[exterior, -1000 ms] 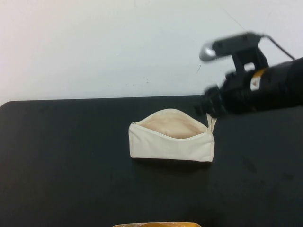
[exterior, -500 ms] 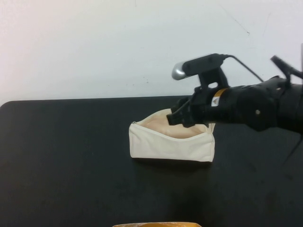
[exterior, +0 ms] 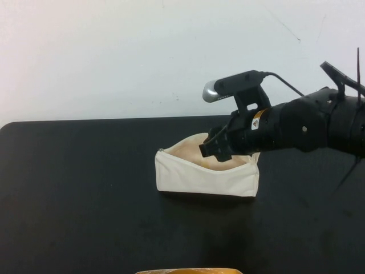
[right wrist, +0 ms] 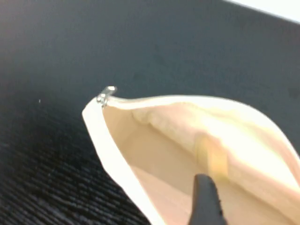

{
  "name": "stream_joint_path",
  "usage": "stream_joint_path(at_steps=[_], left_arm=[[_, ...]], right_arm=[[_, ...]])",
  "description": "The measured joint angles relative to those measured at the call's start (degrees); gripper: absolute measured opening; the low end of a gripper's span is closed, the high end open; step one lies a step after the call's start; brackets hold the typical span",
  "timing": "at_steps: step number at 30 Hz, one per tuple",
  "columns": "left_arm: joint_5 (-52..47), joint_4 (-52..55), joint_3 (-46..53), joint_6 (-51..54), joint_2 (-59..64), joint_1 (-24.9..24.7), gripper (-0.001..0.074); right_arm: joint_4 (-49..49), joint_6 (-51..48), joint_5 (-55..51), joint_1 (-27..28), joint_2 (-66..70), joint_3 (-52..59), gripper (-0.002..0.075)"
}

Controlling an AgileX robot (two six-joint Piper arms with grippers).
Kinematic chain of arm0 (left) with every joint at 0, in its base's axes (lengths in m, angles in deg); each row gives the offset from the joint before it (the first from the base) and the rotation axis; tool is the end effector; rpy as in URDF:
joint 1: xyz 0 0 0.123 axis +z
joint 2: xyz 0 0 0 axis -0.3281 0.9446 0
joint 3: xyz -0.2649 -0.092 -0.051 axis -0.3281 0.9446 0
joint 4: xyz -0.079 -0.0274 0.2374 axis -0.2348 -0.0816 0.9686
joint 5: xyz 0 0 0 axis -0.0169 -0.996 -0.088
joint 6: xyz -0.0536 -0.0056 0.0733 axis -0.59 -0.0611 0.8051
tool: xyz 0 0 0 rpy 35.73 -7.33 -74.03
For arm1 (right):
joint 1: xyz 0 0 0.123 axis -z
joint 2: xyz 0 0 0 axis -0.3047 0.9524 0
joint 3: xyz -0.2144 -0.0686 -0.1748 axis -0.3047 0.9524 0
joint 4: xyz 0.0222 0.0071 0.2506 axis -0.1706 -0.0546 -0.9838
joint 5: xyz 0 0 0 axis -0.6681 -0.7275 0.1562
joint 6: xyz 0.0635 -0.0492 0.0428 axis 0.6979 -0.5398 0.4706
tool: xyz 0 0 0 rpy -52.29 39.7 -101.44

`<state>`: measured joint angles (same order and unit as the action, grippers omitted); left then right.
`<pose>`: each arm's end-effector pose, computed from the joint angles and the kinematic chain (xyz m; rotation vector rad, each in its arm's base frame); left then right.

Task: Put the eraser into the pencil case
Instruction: Place the eraser on the pencil case

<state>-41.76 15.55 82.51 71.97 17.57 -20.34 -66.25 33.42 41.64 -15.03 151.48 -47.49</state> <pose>0.0535 -0.0038 0.1765 0.0084 1.8294 -0.0658 0.3541 0.2305 0.2435 -0.5534 2.2126 0.3815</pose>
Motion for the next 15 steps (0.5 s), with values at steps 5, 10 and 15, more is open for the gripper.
stream_joint_path(at_steps=[5, 10, 15], left_arm=[[0.00, 0.00, 0.00, 0.00, 0.00, 0.00, -0.0002], [0.00, 0.00, 0.00, 0.00, 0.00, 0.00, -0.0002], [0.00, 0.00, 0.00, 0.00, 0.00, 0.00, -0.0002]], right_arm=[[-0.46, 0.00, -1.94, 0.00, -2.13, -0.22, 0.0386], [-0.73, 0.00, -2.80, 0.00, -9.91, -0.22, 0.0114], [-0.75, -3.00, -3.59, 0.00, -21.08, 1.82, 0.0013]])
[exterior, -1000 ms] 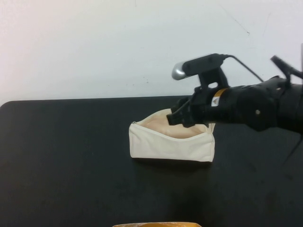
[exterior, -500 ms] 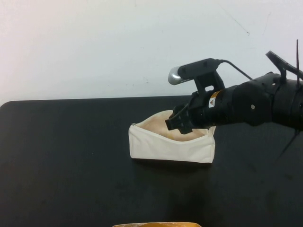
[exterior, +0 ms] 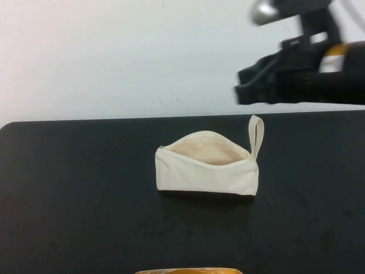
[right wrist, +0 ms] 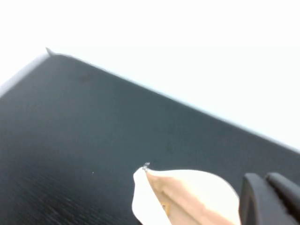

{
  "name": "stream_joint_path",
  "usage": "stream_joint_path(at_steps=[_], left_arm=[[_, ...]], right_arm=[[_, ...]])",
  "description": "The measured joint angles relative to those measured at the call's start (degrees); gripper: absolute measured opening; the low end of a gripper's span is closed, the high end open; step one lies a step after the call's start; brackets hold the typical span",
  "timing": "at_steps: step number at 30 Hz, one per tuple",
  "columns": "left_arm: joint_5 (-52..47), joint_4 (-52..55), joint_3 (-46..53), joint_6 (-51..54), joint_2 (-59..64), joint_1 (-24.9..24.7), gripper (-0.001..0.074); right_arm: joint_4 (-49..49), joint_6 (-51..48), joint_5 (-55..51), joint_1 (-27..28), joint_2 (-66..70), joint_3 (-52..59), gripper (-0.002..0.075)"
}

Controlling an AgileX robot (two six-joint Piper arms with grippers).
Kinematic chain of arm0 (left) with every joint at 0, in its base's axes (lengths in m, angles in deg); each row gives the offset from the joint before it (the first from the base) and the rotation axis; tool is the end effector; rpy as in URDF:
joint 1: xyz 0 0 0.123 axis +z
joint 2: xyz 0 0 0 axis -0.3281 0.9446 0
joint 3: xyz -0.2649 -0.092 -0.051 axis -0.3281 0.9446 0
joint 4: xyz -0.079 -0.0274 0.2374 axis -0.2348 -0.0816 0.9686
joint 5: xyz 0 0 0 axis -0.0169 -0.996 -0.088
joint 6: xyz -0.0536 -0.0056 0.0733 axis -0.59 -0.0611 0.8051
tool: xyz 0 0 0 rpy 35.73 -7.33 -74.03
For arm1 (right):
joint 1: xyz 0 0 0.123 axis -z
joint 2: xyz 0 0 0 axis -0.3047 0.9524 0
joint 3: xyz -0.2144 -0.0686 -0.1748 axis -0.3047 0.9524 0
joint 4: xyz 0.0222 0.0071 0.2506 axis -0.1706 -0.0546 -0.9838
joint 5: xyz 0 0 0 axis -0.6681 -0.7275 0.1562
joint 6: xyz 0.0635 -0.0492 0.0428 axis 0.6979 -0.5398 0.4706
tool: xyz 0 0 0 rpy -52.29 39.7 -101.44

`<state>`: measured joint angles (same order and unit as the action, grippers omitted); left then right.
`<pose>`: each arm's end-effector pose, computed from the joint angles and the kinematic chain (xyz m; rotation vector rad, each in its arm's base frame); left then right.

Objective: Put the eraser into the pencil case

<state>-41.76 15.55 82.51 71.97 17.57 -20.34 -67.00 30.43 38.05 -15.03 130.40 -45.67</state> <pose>0.0535 -0.0038 0.1765 0.0084 1.8294 -0.0658 0.2909 0.1909 0.3714 -0.5372 1.9313 0.4376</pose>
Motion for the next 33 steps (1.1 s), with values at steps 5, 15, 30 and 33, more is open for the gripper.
stream_joint_path(at_steps=[5, 15, 30, 33], left_arm=[[0.00, 0.00, 0.00, 0.10, 0.00, 0.00, -0.0002], [0.00, 0.00, 0.00, 0.10, 0.00, 0.00, -0.0002], [0.00, 0.00, 0.00, 0.10, 0.00, 0.00, -0.0002], [0.00, 0.00, 0.00, 0.00, 0.00, 0.00, -0.0002]], right_arm=[[0.00, -3.95, 0.53, 0.00, -14.28, 9.42, 0.0001], [1.94, -7.32, -2.81, 0.00, -41.58, 27.58, -0.0001], [5.46, -8.50, -22.31, 0.00, -65.17, 40.89, -0.0001], [5.46, -8.53, -22.25, 0.00, -68.73, 44.69, -0.0001]])
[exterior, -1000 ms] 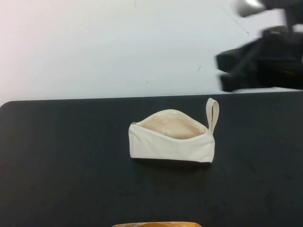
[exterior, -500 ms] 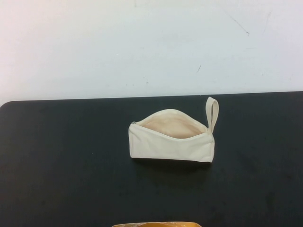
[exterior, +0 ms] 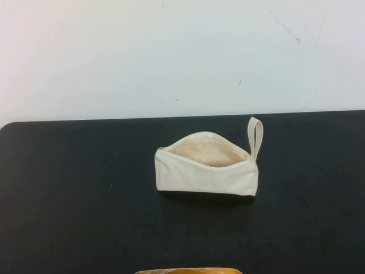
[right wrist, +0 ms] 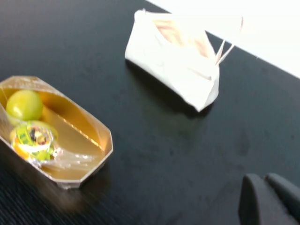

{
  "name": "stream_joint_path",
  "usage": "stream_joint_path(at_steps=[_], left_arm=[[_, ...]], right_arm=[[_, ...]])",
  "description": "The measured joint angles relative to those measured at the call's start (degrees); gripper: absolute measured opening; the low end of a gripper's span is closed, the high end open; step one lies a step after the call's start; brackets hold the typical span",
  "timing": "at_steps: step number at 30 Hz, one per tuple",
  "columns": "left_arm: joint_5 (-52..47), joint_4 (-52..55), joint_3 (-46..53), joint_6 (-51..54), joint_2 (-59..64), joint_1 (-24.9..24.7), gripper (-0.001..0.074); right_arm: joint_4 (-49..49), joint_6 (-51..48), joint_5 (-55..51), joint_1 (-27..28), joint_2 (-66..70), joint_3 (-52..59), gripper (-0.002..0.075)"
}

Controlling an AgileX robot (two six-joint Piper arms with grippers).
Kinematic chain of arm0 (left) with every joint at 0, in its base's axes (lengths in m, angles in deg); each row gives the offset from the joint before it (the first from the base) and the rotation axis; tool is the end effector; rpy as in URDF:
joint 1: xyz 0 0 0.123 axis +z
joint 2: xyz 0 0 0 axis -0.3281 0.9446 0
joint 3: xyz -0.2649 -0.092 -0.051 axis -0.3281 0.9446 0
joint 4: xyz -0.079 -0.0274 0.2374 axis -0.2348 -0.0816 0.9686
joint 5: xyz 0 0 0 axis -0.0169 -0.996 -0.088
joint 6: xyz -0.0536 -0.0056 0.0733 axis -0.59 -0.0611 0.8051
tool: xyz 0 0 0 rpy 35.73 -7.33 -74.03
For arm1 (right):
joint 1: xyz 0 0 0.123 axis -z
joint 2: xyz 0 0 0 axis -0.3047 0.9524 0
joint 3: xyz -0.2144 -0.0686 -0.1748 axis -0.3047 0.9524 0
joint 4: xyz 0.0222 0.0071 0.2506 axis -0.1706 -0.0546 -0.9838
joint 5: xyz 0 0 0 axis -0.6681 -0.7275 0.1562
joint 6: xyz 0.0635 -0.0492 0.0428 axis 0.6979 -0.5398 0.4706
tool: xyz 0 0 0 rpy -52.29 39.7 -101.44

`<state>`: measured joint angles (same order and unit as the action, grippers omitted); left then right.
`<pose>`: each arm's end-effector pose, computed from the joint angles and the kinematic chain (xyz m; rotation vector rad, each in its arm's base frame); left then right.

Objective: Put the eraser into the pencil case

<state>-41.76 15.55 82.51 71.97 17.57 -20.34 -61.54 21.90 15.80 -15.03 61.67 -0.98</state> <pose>0.0535 -0.0038 0.1765 0.0084 1.8294 -0.0658 0.0448 0.0298 0.3069 -0.7339 1.8151 0.2614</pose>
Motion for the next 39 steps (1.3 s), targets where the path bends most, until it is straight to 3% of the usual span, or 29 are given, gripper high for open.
stream_joint_path(at_steps=[12, 20, 25, 29, 39], left_arm=[[0.00, 0.00, 0.00, 0.00, 0.00, 0.00, -0.0002], [-0.09, -0.11, 0.00, 0.00, 0.00, 0.00, -0.0002], [-0.09, -0.23, 0.00, 0.00, 0.00, 0.00, -0.0002], [-0.09, -0.23, 0.00, 0.00, 0.00, 0.00, -0.0002], [-0.09, -0.23, 0.00, 0.00, 0.00, 0.00, -0.0002]], right_arm=[[6.46, 7.02, 8.61, 0.97, -14.44, 15.22, -0.0001], [7.66, 8.14, 10.44, 15.11, -16.82, 20.44, -0.0001], [4.77, 7.35, 21.04, 25.77, -16.82, 26.44, -0.0001], [1.22, 4.54, 30.31, 28.33, -16.82, 31.13, -0.0001], [0.13, 6.30, 24.89, 32.99, -16.82, 31.61, -0.0001]])
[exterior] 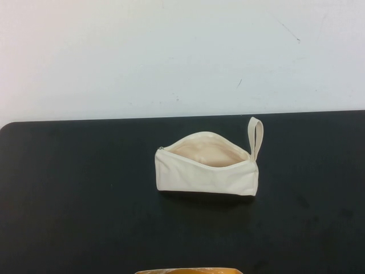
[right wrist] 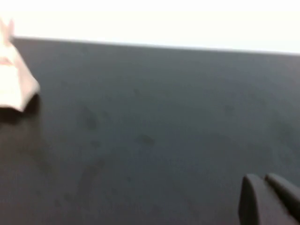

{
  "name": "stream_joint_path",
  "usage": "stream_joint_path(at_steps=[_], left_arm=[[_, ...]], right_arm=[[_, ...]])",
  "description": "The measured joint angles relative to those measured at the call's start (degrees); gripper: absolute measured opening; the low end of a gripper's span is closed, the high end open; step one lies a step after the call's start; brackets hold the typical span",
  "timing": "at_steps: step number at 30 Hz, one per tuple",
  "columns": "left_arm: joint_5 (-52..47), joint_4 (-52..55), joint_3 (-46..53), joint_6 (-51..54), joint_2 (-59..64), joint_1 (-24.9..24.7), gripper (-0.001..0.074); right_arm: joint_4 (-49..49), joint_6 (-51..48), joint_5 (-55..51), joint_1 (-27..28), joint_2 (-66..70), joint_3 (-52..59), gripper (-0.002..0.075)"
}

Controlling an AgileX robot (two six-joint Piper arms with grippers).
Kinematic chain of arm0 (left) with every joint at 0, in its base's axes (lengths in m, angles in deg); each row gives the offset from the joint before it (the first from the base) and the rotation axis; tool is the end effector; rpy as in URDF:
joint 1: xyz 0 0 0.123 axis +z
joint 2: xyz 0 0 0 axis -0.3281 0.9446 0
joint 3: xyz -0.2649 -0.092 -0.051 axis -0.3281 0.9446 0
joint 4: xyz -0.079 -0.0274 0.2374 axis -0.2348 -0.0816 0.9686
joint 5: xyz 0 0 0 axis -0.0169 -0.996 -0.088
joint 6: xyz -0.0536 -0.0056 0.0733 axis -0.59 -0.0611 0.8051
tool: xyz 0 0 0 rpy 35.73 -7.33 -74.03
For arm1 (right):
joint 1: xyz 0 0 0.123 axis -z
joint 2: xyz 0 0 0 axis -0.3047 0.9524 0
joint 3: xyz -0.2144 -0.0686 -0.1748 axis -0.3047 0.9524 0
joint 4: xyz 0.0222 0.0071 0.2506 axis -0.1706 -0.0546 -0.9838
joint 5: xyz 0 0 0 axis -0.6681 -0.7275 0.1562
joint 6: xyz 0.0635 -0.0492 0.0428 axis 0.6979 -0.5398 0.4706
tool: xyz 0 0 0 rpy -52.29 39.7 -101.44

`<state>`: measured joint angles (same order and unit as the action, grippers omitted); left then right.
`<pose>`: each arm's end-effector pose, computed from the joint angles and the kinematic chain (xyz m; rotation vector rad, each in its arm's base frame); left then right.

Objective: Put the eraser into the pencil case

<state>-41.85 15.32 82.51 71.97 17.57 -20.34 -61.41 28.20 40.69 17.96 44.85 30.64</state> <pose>0.0534 -0.0039 0.1764 0.0060 1.8309 -0.0697 0.0547 0.0000 0.1797 -0.0693 1.7718 -0.0571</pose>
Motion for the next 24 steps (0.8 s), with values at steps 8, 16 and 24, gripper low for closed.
stream_joint_path(at_steps=[8, 16, 24], left_arm=[[0.00, 0.00, 0.00, 0.00, 0.00, 0.00, -0.0002], [0.00, 0.00, 0.00, 0.00, 0.00, 0.00, -0.0002], [0.00, 0.00, 0.00, 0.00, 0.00, 0.00, -0.0002]], right_arm=[[1.02, 0.16, -3.50, 2.06, 0.00, 0.00, -0.0001], [1.12, 0.25, -3.66, 2.06, 0.00, 0.00, -0.0001], [1.24, 0.25, -3.75, 2.06, 0.00, 0.00, -0.0001]])
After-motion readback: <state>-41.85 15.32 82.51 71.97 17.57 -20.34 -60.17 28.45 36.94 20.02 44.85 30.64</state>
